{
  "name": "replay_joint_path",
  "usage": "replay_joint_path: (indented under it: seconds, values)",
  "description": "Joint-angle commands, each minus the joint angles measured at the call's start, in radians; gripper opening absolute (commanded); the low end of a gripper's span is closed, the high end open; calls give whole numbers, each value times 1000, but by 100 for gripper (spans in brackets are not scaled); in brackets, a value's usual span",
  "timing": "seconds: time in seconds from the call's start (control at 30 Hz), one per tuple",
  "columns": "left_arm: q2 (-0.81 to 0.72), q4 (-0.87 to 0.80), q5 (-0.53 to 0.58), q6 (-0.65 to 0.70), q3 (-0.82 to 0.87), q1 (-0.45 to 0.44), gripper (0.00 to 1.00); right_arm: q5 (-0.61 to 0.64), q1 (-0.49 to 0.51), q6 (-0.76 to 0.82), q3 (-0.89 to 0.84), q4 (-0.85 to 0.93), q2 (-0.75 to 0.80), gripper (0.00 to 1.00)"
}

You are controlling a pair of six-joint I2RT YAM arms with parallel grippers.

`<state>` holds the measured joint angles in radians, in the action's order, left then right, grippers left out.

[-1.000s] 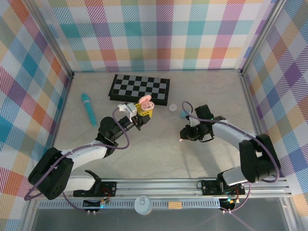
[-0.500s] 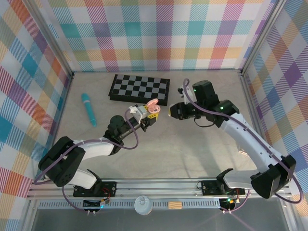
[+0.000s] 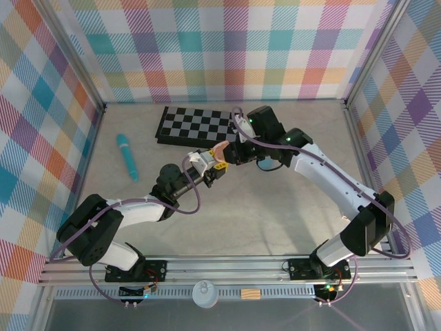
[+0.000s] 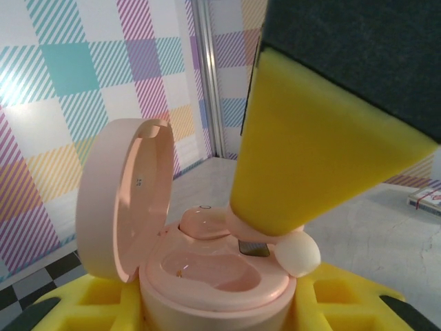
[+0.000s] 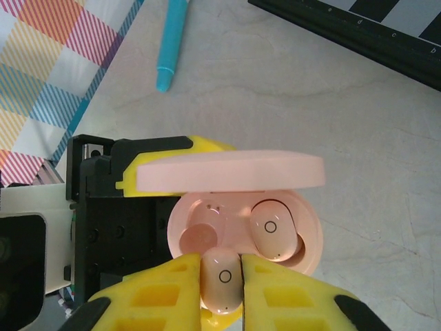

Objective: Insert the wireless bluetooth earbuds into the charging case

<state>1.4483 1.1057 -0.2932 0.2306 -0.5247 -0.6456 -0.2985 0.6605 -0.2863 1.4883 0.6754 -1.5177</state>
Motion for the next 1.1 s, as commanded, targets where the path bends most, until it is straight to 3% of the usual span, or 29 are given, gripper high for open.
replay_joint_path:
  seconds: [0.0, 0.83, 1.07]
  values:
    - [-4, 23, -11, 24, -23, -8, 29, -4, 2, 24, 51, -9, -8, 18]
    - [-16, -4, 16, 0, -40, -8, 29, -39, 20, 24, 56, -37, -71, 18]
    - [-14, 4, 16, -13, -42, -9, 29, -24, 27, 29, 50, -20, -55, 28]
